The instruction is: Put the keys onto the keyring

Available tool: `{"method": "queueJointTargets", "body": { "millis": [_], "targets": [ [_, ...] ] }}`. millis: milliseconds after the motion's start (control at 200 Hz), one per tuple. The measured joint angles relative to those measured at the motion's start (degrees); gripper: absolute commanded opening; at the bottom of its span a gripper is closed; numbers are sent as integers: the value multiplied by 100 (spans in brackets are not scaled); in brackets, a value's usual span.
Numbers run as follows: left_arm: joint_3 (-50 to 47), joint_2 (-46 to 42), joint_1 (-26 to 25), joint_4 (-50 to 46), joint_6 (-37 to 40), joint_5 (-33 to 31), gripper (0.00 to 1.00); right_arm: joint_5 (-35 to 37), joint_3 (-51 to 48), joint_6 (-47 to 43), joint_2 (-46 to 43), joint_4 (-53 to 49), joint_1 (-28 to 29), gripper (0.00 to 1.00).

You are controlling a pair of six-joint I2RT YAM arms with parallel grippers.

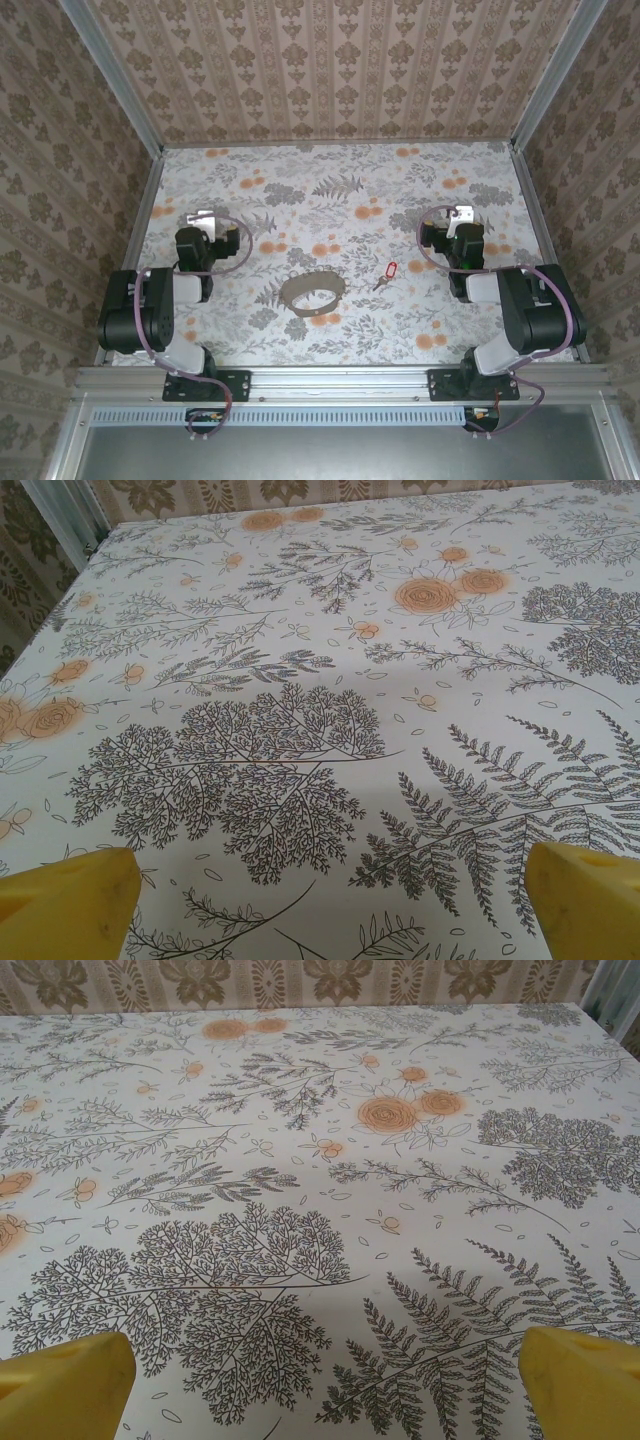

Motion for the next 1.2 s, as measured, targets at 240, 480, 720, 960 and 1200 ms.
{"method": "queueJointTargets", "body": {
  "millis": [240,480,720,960,1200],
  "targets": [
    [0,0,9,0,0,17,100,-2,0,2,0,0,-17,100],
    [0,0,9,0,-2,20,100,-2,0,2,0,0,-17,100],
    [0,0,87,2,-2,120,100,-2,0,2,0,0,-17,100],
    [0,0,111,2,-2,192,100,-2,0,2,0,-2,-17,100],
    [0,0,111,2,-2,210,100,-2,0,2,0,-2,-17,100]
  ]
}}
